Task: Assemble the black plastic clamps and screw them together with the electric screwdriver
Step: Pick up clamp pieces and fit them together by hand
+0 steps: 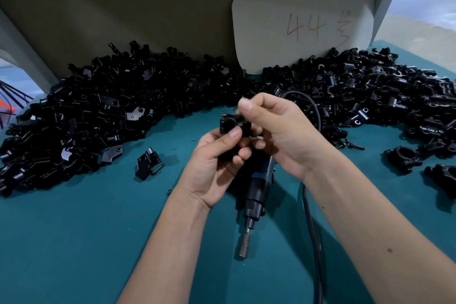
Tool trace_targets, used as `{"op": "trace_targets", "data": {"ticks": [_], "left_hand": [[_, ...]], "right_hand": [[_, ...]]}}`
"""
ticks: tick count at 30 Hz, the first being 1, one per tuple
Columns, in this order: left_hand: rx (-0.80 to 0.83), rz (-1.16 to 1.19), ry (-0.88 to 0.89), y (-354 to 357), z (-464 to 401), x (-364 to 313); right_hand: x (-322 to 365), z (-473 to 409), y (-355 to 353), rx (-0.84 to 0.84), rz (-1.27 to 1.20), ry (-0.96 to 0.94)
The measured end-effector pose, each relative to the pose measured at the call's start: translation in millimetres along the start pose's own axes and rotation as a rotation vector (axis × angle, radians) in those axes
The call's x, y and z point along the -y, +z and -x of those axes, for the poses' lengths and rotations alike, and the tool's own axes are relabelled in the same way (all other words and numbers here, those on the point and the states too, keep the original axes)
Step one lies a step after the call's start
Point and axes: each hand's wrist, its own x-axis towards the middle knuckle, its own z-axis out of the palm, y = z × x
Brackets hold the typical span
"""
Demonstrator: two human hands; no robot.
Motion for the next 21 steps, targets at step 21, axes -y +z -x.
{"op": "trace_targets", "data": {"ticks": [21], "left_hand": [[-0.080, -0.009, -0.003, -0.2, -0.5, -3.5]], "right_hand": [[-6.4, 2.2, -8.1, 0.024, -0.052, 0.023]]}}
